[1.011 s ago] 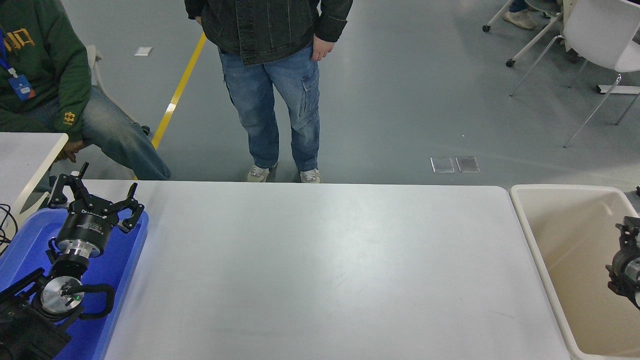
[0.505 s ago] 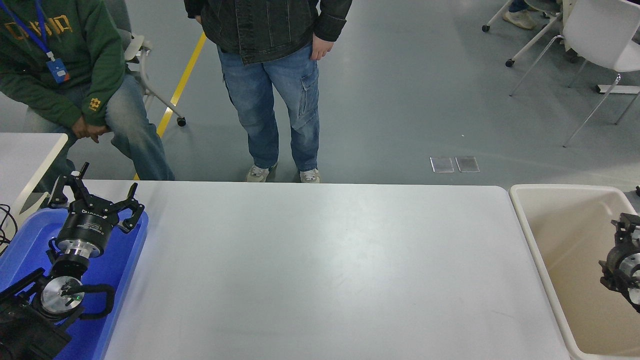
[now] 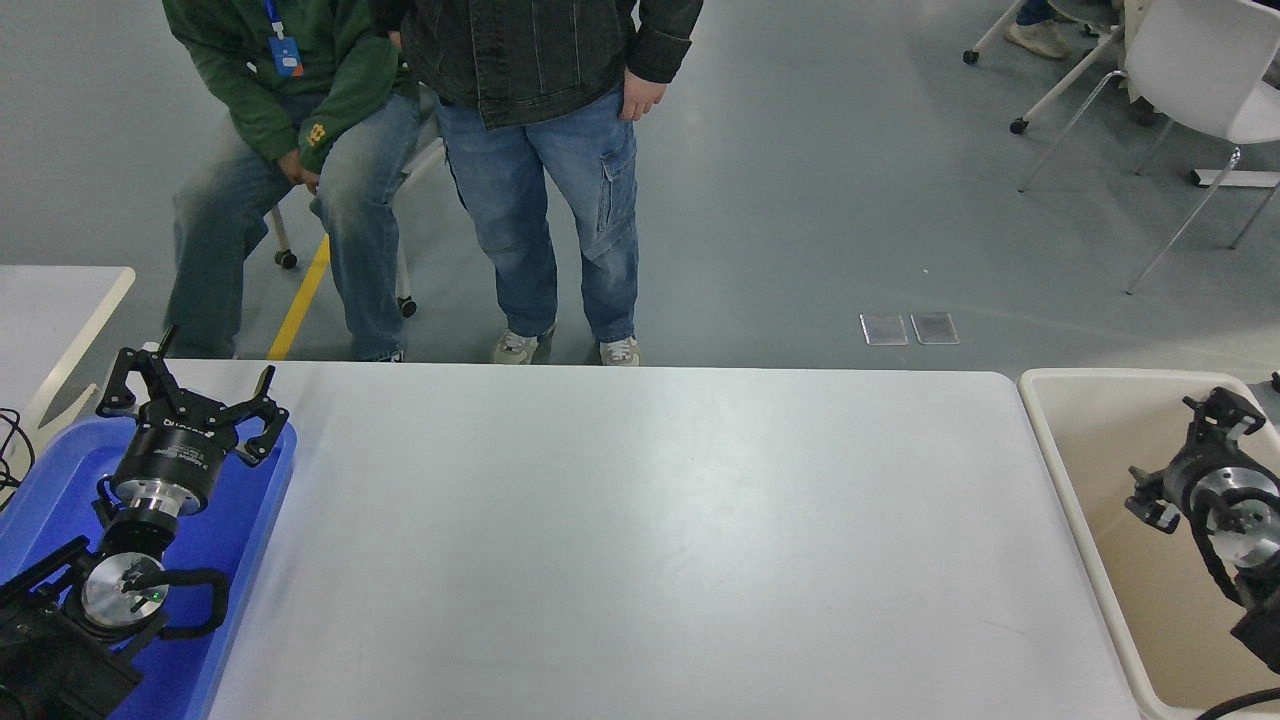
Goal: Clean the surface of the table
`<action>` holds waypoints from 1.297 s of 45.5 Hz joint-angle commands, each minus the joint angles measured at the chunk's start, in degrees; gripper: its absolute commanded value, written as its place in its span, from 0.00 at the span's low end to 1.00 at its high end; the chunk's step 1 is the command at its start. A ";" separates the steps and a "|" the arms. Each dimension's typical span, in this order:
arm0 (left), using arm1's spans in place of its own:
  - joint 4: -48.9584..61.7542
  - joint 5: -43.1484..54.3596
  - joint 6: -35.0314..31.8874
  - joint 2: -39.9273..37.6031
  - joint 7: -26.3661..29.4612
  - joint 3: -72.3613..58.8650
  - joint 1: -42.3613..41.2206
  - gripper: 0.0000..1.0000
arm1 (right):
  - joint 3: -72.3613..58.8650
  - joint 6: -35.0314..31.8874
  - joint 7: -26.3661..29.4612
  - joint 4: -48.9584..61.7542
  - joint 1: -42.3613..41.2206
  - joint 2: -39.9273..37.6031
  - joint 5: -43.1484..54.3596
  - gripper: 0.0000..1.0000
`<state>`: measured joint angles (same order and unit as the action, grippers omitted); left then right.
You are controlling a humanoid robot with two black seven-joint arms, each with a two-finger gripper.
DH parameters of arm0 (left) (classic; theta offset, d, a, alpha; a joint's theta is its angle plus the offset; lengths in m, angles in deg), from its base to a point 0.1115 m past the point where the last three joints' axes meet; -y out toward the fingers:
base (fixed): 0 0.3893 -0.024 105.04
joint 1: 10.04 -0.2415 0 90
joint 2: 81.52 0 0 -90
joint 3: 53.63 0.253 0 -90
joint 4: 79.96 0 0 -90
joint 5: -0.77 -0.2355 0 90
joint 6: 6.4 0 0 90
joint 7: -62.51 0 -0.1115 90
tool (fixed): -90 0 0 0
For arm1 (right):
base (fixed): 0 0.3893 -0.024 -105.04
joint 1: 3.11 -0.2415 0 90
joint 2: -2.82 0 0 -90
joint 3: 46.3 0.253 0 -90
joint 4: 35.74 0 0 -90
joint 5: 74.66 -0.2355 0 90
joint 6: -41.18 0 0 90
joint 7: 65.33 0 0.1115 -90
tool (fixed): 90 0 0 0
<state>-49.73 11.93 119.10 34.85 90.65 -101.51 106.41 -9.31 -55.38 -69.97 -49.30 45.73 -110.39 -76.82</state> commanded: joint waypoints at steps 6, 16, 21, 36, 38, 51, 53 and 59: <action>0.00 0.00 0.00 0.00 -0.01 0.06 0.08 1.00 | 6.94 -6.27 -0.64 -20.27 4.42 -3.16 -1.80 1.00; 0.00 0.00 0.00 0.00 -0.01 0.06 0.09 1.00 | 13.64 -8.82 -8.54 -24.32 7.85 2.72 6.20 1.00; 0.00 0.00 0.00 0.00 -0.01 -0.03 0.00 1.00 | 13.55 -8.55 -11.97 -25.29 8.12 4.40 6.73 1.00; 0.00 0.00 0.00 0.00 -0.01 0.06 0.00 1.00 | 12.67 -8.73 -17.42 -25.55 9.17 6.77 7.26 1.00; 0.00 0.00 0.00 0.00 -0.01 0.06 0.00 1.00 | 12.49 -8.73 -17.95 -25.55 9.61 6.60 7.87 1.00; 0.00 0.00 0.00 0.00 -0.01 0.06 0.00 1.00 | 12.67 -8.11 -20.67 -25.55 11.46 8.79 14.02 1.00; 0.00 0.00 0.00 0.00 -0.01 0.06 0.00 1.00 | 12.93 -7.85 -21.38 -25.55 11.90 8.97 14.02 1.00; 0.00 0.00 0.00 0.00 0.08 0.06 0.09 1.00 | 13.11 -7.85 -22.17 -26.69 12.25 9.15 14.02 1.00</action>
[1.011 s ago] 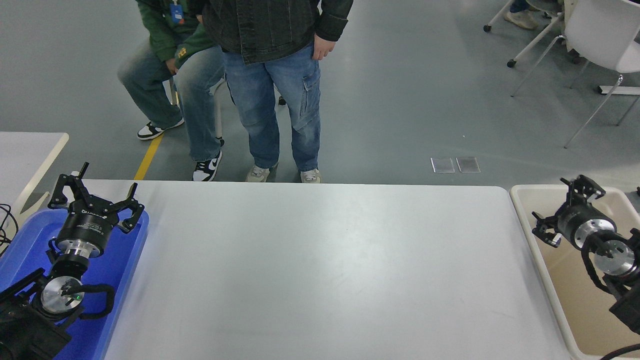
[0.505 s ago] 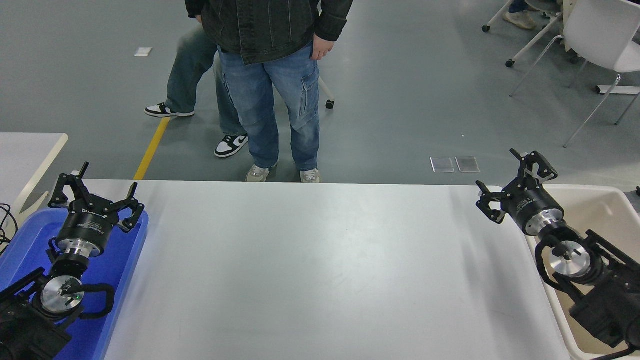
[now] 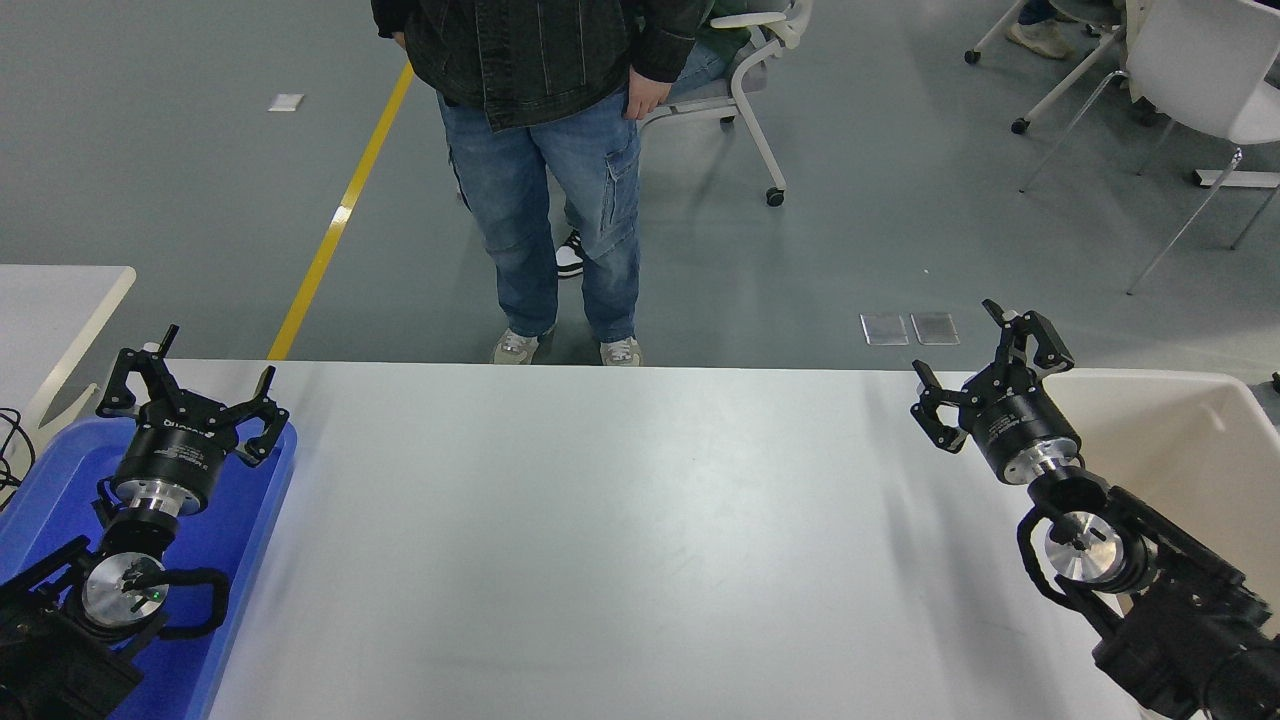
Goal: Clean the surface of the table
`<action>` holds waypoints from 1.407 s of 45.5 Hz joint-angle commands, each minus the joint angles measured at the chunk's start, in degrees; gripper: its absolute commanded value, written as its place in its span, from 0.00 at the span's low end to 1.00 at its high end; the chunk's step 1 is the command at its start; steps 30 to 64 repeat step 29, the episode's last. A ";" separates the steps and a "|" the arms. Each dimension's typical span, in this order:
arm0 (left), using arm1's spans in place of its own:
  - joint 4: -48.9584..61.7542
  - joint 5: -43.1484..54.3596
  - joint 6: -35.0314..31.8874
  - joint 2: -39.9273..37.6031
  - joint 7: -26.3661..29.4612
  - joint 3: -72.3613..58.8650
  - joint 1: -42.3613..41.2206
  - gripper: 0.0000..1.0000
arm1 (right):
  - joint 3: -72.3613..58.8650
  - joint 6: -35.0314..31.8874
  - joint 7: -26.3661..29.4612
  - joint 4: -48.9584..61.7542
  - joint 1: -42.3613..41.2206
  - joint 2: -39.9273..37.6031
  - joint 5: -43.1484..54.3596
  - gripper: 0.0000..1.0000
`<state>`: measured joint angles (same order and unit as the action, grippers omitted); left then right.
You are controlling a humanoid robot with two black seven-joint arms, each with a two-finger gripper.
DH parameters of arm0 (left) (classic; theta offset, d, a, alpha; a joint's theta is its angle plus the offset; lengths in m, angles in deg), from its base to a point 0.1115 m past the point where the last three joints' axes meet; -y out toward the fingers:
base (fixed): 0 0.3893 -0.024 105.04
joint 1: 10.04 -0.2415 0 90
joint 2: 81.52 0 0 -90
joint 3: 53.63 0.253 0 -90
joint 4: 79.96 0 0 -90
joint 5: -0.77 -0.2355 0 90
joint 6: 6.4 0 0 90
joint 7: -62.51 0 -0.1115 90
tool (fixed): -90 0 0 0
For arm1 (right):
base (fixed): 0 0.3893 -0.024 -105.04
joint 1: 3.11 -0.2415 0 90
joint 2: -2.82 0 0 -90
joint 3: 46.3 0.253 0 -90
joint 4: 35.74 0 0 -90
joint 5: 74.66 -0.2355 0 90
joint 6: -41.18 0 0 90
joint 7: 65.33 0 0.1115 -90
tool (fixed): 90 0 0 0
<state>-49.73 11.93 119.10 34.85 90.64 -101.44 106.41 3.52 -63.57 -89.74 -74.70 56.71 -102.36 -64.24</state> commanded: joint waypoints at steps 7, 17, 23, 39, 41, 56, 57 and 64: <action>0.00 0.00 0.00 0.00 0.00 0.00 0.09 1.00 | 0.28 0.61 -2.40 -1.65 1.88 1.55 1.52 1.00; 0.00 0.00 0.00 0.00 0.08 0.00 0.09 1.00 | 0.72 0.87 -2.31 -5.17 4.17 1.37 1.52 1.00; 0.00 0.00 0.00 0.00 0.00 -0.09 0.00 1.00 | 0.72 3.24 -2.40 -3.94 3.64 1.55 1.52 1.00; 0.00 0.00 0.00 0.00 0.08 -0.09 0.09 1.00 | 0.81 4.65 -2.48 -3.85 3.47 1.55 1.52 1.00; 0.00 0.00 0.00 0.00 0.08 -0.09 0.09 1.00 | 0.81 4.65 -2.48 -3.85 3.47 1.55 1.52 1.00; 0.00 0.00 0.00 0.00 0.08 -0.09 0.09 1.00 | 0.81 4.65 -2.48 -3.85 3.47 1.55 1.52 1.00; 0.00 0.00 0.00 0.00 0.08 -0.09 0.09 1.00 | 0.81 4.65 -2.48 -3.85 3.47 1.55 1.52 1.00; 0.00 0.00 0.00 0.00 0.08 -0.09 0.09 1.00 | 0.81 4.65 -2.48 -3.85 3.47 1.55 1.52 1.00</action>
